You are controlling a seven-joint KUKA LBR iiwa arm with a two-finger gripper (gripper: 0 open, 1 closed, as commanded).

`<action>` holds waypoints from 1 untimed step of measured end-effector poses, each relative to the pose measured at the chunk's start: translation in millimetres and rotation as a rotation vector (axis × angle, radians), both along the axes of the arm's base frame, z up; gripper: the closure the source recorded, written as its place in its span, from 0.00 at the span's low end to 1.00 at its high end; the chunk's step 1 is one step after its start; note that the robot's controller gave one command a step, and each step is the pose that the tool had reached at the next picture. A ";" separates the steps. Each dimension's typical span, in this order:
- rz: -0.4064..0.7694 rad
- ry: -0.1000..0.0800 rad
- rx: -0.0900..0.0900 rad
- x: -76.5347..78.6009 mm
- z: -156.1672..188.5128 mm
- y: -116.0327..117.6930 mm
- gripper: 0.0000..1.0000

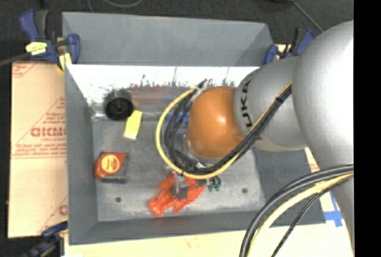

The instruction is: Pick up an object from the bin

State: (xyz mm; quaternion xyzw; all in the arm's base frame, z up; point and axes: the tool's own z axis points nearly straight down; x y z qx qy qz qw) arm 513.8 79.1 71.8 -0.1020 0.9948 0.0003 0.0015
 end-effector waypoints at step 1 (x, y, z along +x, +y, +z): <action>0.044 0.001 0.000 -38.6 104.0 10.8 1.00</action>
Offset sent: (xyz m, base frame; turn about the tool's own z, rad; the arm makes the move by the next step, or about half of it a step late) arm 0.0000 0.0000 0.0000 0.0000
